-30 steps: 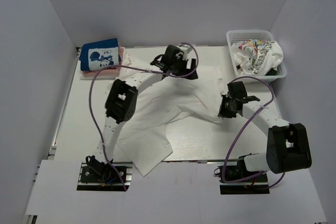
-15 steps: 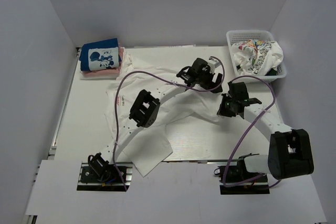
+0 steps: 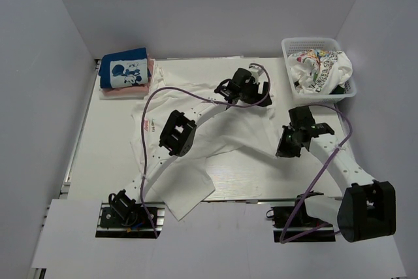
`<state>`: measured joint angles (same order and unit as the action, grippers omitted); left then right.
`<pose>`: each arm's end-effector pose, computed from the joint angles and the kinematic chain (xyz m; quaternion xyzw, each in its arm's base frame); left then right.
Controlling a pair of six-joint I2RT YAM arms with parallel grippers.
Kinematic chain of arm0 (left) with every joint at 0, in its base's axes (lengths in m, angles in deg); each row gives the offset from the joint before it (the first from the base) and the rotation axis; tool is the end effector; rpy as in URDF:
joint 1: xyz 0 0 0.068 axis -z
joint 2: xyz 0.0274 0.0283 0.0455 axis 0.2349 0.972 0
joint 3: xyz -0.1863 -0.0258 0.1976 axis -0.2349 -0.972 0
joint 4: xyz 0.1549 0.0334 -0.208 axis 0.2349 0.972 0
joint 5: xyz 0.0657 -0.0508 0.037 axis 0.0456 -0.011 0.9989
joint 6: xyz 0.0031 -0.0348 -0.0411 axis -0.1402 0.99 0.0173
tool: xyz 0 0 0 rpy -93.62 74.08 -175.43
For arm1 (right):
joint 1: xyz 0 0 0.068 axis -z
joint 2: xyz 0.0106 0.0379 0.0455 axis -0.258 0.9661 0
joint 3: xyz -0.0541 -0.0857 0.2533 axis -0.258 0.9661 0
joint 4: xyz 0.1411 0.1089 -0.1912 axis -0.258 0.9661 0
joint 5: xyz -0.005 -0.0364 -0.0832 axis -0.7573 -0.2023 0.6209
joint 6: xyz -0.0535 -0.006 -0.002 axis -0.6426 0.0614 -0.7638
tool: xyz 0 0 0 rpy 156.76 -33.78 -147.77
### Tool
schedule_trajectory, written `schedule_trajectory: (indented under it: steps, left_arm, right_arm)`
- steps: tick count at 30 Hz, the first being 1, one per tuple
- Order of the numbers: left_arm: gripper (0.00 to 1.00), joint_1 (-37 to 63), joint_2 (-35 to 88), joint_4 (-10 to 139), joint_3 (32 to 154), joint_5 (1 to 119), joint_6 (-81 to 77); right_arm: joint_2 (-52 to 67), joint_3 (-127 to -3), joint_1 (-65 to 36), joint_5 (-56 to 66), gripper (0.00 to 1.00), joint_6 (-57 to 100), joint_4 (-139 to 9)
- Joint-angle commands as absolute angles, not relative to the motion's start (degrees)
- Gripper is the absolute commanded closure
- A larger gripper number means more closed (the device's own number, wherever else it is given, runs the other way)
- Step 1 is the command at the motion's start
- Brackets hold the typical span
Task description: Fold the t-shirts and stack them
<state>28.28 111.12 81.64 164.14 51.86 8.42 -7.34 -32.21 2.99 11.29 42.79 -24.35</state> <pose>0.4488 -0.4158 0.1383 0.2194 0.8373 -0.3620 0.3461 0.2049 0.0445 0.2136 0.1337 0.9660 0.0894 0.2024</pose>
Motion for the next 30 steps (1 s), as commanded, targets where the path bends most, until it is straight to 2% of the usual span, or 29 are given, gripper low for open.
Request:
schedule_trajectory:
  steps: [1, 4, 7, 9, 13, 15, 16, 18, 20, 26, 30]
  left_arm:
    - [0.0, 26.23, 115.26, 88.15, 162.87, 57.26, 8.94]
    - [0.0, 26.23, 115.27, 87.1, 162.87, 57.87, 9.47]
    - [0.0, 26.23, 115.27, 85.17, 161.73, 55.33, 9.99]
    - [0.0, 26.23, 115.27, 85.16, 161.73, 54.53, 9.99]
    - [0.0, 26.23, 114.14, 84.11, 161.11, 55.06, 9.47]
    - [0.0, 26.23, 113.6, 83.49, 160.33, 55.06, 9.47]
    - [0.0, 26.23, 113.6, 82.62, 159.8, 55.06, 9.47]
    - [0.0, 26.23, 112.99, 81.83, 159.79, 55.06, 9.47]
    - [0.0, 26.23, 112.99, 81.21, 159.79, 55.67, 9.47]
    - [0.0, 26.23, 112.46, 79.45, 159.79, 63.31, 8.94]
    - [0.0, 26.23, 109.84, 78.22, 157.87, 66.31, 8.94]
  right_arm:
    - [-8.86, -35.12, 3.26, 17.99, 1.0, 46.84, -6.99]
    - [-10.79, -40.37, 3.53, 32.71, 1.0, 49.92, -0.49]
    - [-12.29, -43.73, 3.97, 38.66, 0.98, 52.46, 3.32]
    - [-13.17, -43.65, 4.23, 39.74, 0.79, 52.56, 3.07]
    - [-14.23, -42.24, 4.23, 37.0, 0.75, 50.54, 1.65]
    - [-14.84, -43.47, 4.32, 38.49, 0.62, 50.45, 3.32]
    - [-15.02, -43.91, 4.49, 38.41, 0.45, 49.4, 3.24]
    - [-16.16, -44.18, 4.23, 33.71, 0.32, 46.86, 0.62]
    - [-17.99, -42.78, 4.32, 27.21, 0.09, 42.72, -4.57]
    - [-18.71, -37.77, 4.14, 14.25, 0.09, 36.22, -21.88]
    - [-12.41, -35.66, 4.06, 9.85, 0.09, 37.78, -33.4]
